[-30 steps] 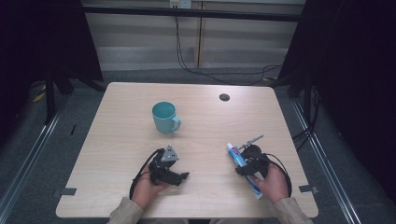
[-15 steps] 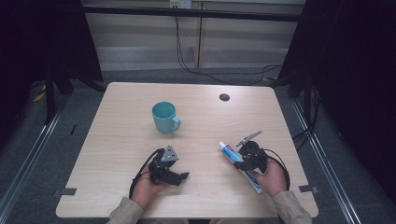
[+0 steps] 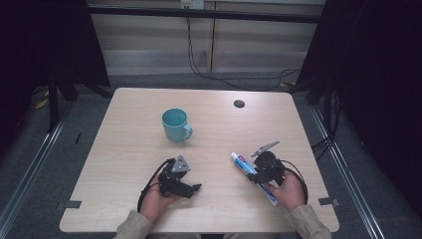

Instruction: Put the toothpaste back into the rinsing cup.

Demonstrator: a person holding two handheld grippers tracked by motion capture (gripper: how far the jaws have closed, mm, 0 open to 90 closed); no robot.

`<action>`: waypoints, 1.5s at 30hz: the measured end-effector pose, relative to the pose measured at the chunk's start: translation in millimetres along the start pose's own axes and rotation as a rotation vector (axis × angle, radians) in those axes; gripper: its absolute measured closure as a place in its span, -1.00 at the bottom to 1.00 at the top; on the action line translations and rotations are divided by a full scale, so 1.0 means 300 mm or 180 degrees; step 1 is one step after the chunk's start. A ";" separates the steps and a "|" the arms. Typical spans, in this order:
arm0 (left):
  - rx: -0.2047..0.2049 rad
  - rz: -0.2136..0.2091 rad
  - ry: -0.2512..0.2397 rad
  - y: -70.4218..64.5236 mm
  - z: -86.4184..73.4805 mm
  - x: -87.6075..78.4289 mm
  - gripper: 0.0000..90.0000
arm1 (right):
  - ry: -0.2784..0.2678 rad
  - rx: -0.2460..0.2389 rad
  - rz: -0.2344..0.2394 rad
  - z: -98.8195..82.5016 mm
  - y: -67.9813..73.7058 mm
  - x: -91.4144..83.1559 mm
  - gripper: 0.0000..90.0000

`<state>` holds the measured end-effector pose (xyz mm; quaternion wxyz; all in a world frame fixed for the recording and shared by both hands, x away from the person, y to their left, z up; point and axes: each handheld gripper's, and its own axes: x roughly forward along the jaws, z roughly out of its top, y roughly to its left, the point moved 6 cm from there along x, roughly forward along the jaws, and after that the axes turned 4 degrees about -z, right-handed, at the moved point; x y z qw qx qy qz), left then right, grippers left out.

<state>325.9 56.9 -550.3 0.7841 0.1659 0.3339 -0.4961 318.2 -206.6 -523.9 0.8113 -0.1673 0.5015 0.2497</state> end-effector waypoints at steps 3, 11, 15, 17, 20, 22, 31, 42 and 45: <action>-0.0001 0.0001 0.0000 0.000 0.000 0.000 -0.64 | 0.0099 -0.0007 0.0023 -0.016 0.005 -0.009 0.15; 0.0000 0.0000 0.0001 0.000 0.000 0.000 -0.64 | 0.0275 -0.0138 -0.0139 -0.079 -0.011 -0.015 0.04; -0.0005 0.0001 -0.0002 0.000 0.000 0.000 -0.64 | 0.0301 -0.0186 -0.0025 -0.101 -0.029 -0.027 0.34; -0.0001 -0.0003 -0.0006 0.000 0.000 -0.001 -0.64 | 0.0359 -0.0166 -0.0015 -0.097 -0.033 -0.030 0.57; 0.0010 -0.0038 -0.0031 0.002 -0.004 -0.006 -0.58 | 0.0335 -0.0116 0.0041 -0.091 -0.036 -0.034 0.63; 0.0064 -0.0071 -0.0020 0.002 -0.005 -0.007 -0.59 | 0.0260 -0.0131 0.0021 -0.086 -0.042 -0.034 0.63; 0.0153 -0.0024 -0.0032 0.020 0.035 -0.044 -0.66 | 0.0190 -0.0274 0.0120 -0.014 -0.024 -0.057 0.63; 0.0413 0.0127 0.0141 0.047 0.131 -0.092 -0.65 | 0.0168 -0.0477 0.0201 0.087 0.033 -0.078 0.64; 0.0480 0.0169 0.0189 0.055 0.153 -0.095 -0.64 | 0.0173 -0.0542 0.0226 0.114 0.051 -0.082 0.64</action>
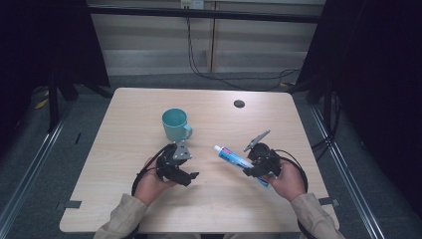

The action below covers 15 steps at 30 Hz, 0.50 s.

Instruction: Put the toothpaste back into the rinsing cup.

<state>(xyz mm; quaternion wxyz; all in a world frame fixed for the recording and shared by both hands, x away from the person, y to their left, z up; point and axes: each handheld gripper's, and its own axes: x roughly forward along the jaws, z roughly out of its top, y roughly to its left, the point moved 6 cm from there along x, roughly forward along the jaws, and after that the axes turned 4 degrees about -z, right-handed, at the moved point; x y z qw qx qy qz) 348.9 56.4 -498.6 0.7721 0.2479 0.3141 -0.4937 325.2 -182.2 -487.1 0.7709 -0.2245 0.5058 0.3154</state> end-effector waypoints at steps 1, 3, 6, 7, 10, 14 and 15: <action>0.0065 0.0011 0.0022 0.003 0.009 -0.004 -0.64 | -0.0004 -0.0010 -0.0001 0.005 0.002 -0.001 0.64; 0.0097 0.0030 0.0029 0.004 0.022 -0.009 -0.64 | -0.0006 -0.0031 0.0013 0.016 0.009 0.000 0.64; 0.0147 0.0046 0.0024 0.004 0.047 -0.012 -0.63 | 0.0018 -0.0064 0.0055 0.031 0.022 0.005 0.64; 0.0156 0.0047 0.0006 0.003 0.054 -0.011 -0.63 | 0.0023 -0.0088 0.0065 0.034 0.024 0.006 0.64; 0.0209 0.0048 0.0032 -0.001 0.066 -0.006 -0.63 | 0.0030 -0.0109 0.0055 0.043 0.032 0.010 0.63; 0.0302 0.0059 0.0036 -0.012 0.081 0.006 -0.63 | 0.0044 -0.0154 0.0085 0.053 0.041 0.009 0.63; 0.0318 0.0051 0.0047 -0.014 0.084 0.008 -0.63 | 0.0039 -0.0172 0.0075 0.056 0.041 0.010 0.64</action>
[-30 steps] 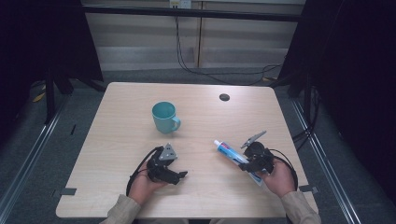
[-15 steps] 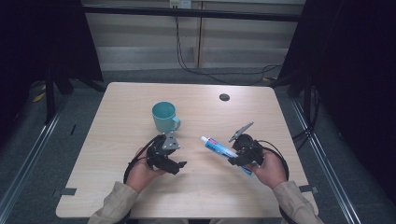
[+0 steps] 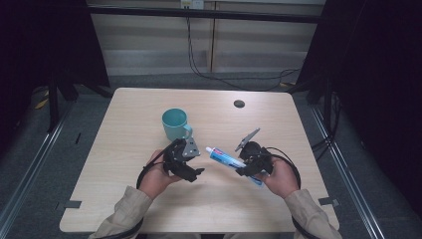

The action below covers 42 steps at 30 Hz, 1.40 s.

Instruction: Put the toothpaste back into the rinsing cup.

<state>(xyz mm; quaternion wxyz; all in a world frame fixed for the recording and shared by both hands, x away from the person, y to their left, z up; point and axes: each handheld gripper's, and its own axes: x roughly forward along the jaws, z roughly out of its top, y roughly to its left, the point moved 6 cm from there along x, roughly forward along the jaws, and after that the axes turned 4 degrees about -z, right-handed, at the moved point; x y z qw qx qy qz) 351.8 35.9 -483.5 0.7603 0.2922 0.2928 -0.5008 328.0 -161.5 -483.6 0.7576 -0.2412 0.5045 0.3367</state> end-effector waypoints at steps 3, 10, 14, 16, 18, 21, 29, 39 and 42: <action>0.0019 -0.0007 -0.0006 -0.003 0.012 0.007 -0.63 | 0.0014 -0.0036 0.0029 0.005 0.005 0.003 0.64; 0.0169 -0.0021 0.0018 -0.014 0.043 0.024 -0.63 | 0.0052 -0.0064 0.0070 0.014 0.015 0.014 0.63; 0.0207 -0.0030 0.0014 -0.018 0.060 0.028 -0.63 | 0.0037 -0.0121 0.0057 0.026 0.019 0.012 0.64; 0.0225 0.0008 -0.0010 -0.018 0.067 0.032 -0.63 | 0.0045 -0.0154 0.0049 0.035 0.026 0.009 0.63; 0.0229 -0.0012 -0.0013 -0.022 0.073 0.036 -0.63 | 0.0046 -0.0158 0.0076 0.042 0.032 0.007 0.63; 0.0285 -0.0044 -0.0018 -0.033 0.075 0.045 -0.60 | 0.0043 -0.0195 0.0078 0.049 0.037 0.006 0.63; 0.0328 -0.0059 -0.0012 -0.045 0.081 0.067 -0.56 | 0.0069 -0.0220 0.0133 0.063 0.055 0.007 0.63; 0.0452 -0.0063 -0.0037 -0.057 0.087 0.080 -0.47 | 0.0058 -0.0296 0.0195 0.068 0.066 0.010 0.63; 0.0456 -0.0061 0.0003 -0.060 0.088 0.086 -0.46 | 0.0050 -0.0303 0.0194 0.069 0.065 0.009 0.63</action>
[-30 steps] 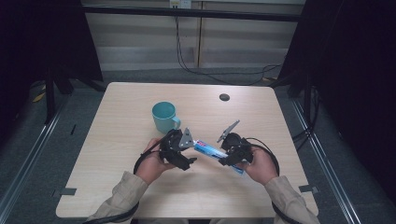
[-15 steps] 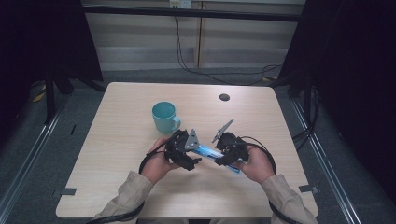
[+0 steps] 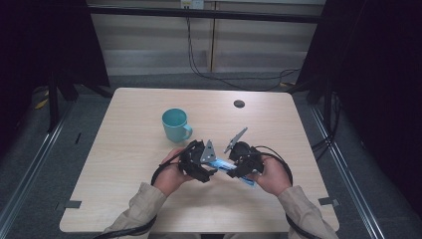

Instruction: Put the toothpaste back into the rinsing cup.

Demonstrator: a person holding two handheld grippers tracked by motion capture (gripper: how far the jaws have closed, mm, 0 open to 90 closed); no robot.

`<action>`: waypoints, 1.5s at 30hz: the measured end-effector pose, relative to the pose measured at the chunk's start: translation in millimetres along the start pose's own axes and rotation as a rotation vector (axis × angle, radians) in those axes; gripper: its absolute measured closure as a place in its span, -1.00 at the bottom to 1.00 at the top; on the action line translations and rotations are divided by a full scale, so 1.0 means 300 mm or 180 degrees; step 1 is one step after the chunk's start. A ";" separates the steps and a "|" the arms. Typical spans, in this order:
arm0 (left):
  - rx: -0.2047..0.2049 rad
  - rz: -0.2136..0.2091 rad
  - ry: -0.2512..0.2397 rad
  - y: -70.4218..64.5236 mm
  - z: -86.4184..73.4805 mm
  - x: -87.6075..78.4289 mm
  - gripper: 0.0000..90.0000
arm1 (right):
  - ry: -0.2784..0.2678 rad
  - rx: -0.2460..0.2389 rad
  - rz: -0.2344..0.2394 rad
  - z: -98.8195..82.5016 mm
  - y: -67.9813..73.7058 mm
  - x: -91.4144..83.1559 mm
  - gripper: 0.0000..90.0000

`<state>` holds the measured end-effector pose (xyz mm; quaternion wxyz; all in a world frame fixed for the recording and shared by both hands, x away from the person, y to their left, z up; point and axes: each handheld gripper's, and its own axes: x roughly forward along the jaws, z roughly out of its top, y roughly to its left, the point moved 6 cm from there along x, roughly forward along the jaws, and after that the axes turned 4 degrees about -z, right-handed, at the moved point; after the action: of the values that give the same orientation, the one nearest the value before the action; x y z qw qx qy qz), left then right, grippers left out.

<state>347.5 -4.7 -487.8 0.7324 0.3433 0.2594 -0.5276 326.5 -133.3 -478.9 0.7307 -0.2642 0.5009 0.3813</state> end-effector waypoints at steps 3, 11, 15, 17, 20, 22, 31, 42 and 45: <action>0.0028 0.0022 0.0023 -0.001 0.000 0.005 -0.47 | 0.0013 0.0014 0.0014 0.001 0.003 -0.002 0.63; 0.0025 0.0020 0.0020 -0.003 -0.006 0.010 -0.45 | 0.0013 0.0009 0.0015 0.000 0.004 -0.004 0.63; 0.0079 0.0049 0.0038 -0.003 -0.009 0.010 -0.38 | 0.0043 -0.0036 0.0020 0.002 0.007 -0.006 0.63; 0.0092 0.0013 0.0075 -0.003 -0.015 0.007 -0.33 | 0.0061 -0.0059 -0.0012 0.006 0.010 -0.006 0.63; 0.0103 0.0028 0.0077 -0.005 -0.021 0.003 -0.29 | 0.0083 -0.0102 -0.0010 0.009 0.012 -0.004 0.63; 0.0097 0.0031 0.0069 -0.005 -0.023 0.001 -0.33 | 0.0106 -0.0103 0.0004 0.011 0.014 -0.006 0.63; 0.0260 -0.0041 0.0066 -0.023 -0.021 0.007 -0.26 | 0.0065 -0.0146 0.0045 0.032 0.035 -0.016 0.63; 0.0434 -0.0118 0.0125 -0.042 -0.015 -0.034 0.60 | -0.0247 -0.0270 -0.0011 0.052 0.023 -0.043 0.07; 0.0325 -0.0086 0.0103 -0.027 -0.023 -0.047 0.63 | -0.0399 -0.0248 -0.0074 0.052 0.004 -0.060 -0.19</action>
<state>335.2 7.2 -483.5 0.7025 0.3852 0.2487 -0.5444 330.0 -125.9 -456.5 0.7542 -0.2738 0.4359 0.4078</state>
